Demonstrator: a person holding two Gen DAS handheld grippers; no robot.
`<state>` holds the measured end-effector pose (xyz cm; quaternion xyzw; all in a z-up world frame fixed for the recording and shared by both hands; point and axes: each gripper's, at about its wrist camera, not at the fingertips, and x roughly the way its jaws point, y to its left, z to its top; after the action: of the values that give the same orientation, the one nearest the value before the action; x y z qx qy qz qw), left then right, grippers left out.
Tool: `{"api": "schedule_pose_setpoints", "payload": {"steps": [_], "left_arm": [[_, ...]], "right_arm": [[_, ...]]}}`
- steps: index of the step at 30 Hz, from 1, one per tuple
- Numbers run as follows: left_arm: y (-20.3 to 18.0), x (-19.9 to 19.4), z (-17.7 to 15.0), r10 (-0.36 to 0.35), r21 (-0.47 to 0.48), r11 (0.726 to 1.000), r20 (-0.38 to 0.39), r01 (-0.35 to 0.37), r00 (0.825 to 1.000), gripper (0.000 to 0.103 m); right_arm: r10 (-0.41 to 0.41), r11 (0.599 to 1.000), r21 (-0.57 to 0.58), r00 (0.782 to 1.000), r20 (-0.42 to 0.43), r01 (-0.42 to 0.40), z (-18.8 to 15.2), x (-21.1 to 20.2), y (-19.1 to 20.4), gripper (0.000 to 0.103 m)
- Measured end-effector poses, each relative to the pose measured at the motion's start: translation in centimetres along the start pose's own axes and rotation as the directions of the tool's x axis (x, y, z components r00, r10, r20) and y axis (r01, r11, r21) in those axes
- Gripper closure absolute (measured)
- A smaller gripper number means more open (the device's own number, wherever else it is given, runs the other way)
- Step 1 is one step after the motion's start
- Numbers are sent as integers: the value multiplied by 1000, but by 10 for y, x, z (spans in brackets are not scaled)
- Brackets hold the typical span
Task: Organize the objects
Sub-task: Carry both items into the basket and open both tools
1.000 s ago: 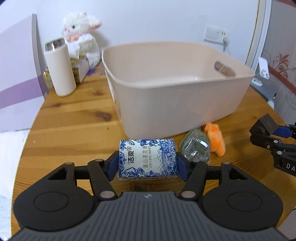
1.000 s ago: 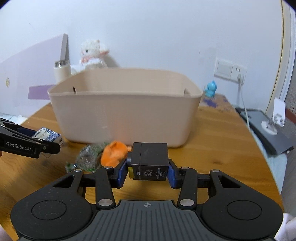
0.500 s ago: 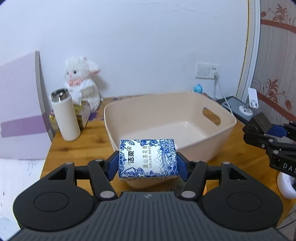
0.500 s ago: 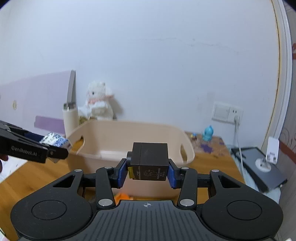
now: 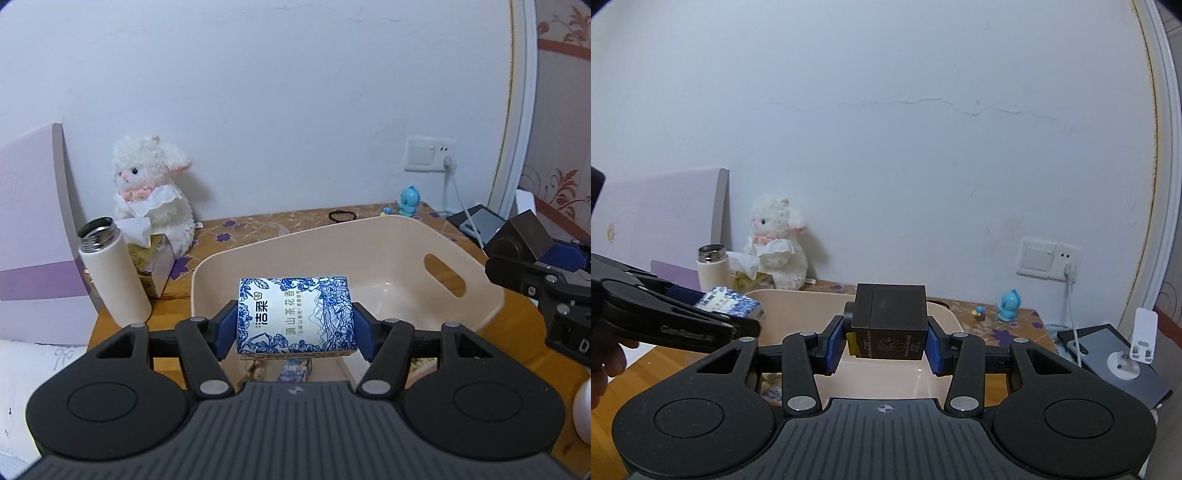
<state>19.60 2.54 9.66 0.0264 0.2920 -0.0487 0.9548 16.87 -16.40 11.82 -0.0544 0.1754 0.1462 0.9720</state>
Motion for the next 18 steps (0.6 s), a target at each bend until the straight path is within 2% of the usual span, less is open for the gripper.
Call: {"api": "schedule_pose_setpoints", "payload": {"steps": [6,12,15,18], "left_arm": [[-3,49,1,0,-39,999,-106,-4,994,38],[-7,88,-8,60,-17,998,-194,-64,979,38],[-13,96,-12,93,30,996,-206,-89,974,38],[-14,99,-13,60,29,998,-232,-55,971,38]], "right_arm": [[-19,1000,3,997,-73,20,-10,41,-3,62],[-19,1000,8,986,-163,21,-28,78,0,62],[-18,1000,10,980,-198,21,-39,93,1,62],[-16,1000,8,974,-226,19,-47,100,1,62]]}}
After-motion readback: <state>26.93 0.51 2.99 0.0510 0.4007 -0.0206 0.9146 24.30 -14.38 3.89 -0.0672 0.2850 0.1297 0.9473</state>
